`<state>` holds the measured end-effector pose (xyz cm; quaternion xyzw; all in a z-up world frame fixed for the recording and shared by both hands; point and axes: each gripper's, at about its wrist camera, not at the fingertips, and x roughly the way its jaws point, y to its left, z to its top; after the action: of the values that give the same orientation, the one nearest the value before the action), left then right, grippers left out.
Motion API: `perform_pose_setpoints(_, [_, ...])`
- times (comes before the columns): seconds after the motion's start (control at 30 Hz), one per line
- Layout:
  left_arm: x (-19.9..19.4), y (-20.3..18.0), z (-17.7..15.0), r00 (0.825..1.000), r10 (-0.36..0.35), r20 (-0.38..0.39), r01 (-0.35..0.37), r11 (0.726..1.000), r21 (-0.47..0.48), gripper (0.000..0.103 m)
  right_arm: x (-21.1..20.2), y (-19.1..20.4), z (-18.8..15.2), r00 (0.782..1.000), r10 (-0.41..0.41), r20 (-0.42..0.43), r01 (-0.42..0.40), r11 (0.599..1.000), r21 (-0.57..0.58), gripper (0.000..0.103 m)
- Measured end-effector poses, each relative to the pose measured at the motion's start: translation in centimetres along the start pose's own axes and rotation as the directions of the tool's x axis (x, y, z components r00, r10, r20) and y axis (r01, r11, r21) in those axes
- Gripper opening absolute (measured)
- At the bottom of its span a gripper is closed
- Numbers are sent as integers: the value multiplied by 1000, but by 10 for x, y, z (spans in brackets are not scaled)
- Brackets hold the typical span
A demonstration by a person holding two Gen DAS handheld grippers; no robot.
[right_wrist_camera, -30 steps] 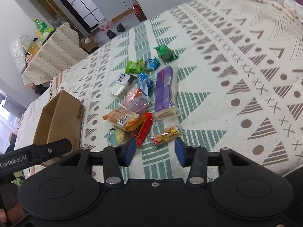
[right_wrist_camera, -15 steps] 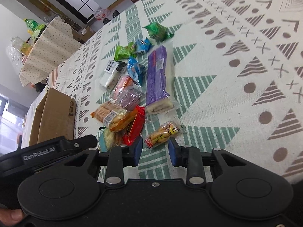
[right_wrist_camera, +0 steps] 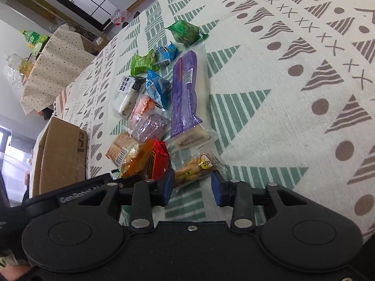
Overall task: Organize snacks
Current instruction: 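Grasp the blue-strip cracker pack with left tool while right tool grasps yellow-labelled stick snack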
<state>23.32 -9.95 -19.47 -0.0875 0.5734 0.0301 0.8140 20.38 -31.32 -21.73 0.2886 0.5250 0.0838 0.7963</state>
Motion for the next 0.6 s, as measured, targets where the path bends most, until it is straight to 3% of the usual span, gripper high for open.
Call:
perform_pose_setpoints(0.13, [3,1,-3,1000,-3,12,3,1000,-11,74,3,2,2,1000,9,23,-10,999,31,48])
perform_pose_setpoints(0.27, [-1,4,-4,1000,-15,25,16,1000,-24,48,6,10,2,998,-34,44,33,999,18,48])
perform_pose_setpoints(0.33, [-4,6,-5,999,-23,27,24,999,-26,48,8,14,1,996,-67,60,66,998,24,48])
perform_pose_setpoints(0.6, [-17,13,-13,998,-34,54,35,999,-26,48,9,32,-9,966,-228,119,237,970,-63,28])
